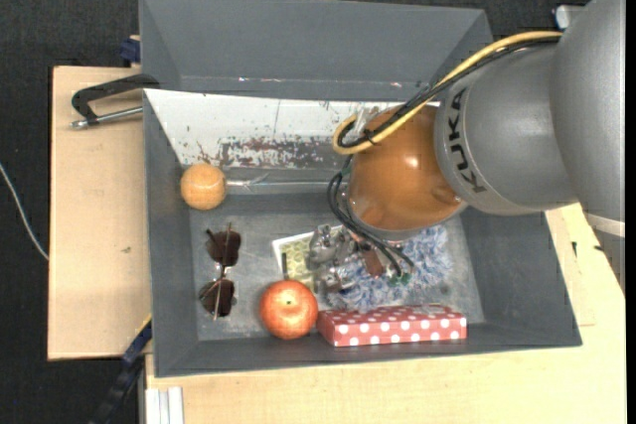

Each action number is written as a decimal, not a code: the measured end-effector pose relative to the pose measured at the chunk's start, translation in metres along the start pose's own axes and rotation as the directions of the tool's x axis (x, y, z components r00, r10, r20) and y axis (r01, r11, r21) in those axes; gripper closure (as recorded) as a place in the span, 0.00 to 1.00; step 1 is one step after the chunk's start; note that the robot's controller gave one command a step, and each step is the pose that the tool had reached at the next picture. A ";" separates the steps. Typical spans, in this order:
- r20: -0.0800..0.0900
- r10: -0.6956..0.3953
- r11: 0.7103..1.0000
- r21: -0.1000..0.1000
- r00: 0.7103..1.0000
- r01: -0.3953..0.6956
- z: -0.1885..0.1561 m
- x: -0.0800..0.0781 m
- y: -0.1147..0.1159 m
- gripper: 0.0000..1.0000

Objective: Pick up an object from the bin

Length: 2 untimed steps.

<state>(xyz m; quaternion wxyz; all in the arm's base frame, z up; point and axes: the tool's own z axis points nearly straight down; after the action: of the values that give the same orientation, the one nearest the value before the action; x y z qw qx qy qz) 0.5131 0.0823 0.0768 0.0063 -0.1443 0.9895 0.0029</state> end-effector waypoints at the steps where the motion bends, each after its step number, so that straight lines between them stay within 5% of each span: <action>1: -0.003 -0.081 0.997 0.004 0.997 0.081 -0.037 -0.005 0.001 1.00; 2: -0.012 -0.158 0.987 0.002 0.987 0.158 -0.015 -0.011 0.004 1.00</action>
Offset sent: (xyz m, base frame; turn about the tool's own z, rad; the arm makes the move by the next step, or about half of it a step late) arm 0.0157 0.0112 -0.0068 -0.2278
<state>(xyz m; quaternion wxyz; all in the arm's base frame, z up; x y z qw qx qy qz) 0.5225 0.0888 0.0916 0.0008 -0.2223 0.9750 0.0002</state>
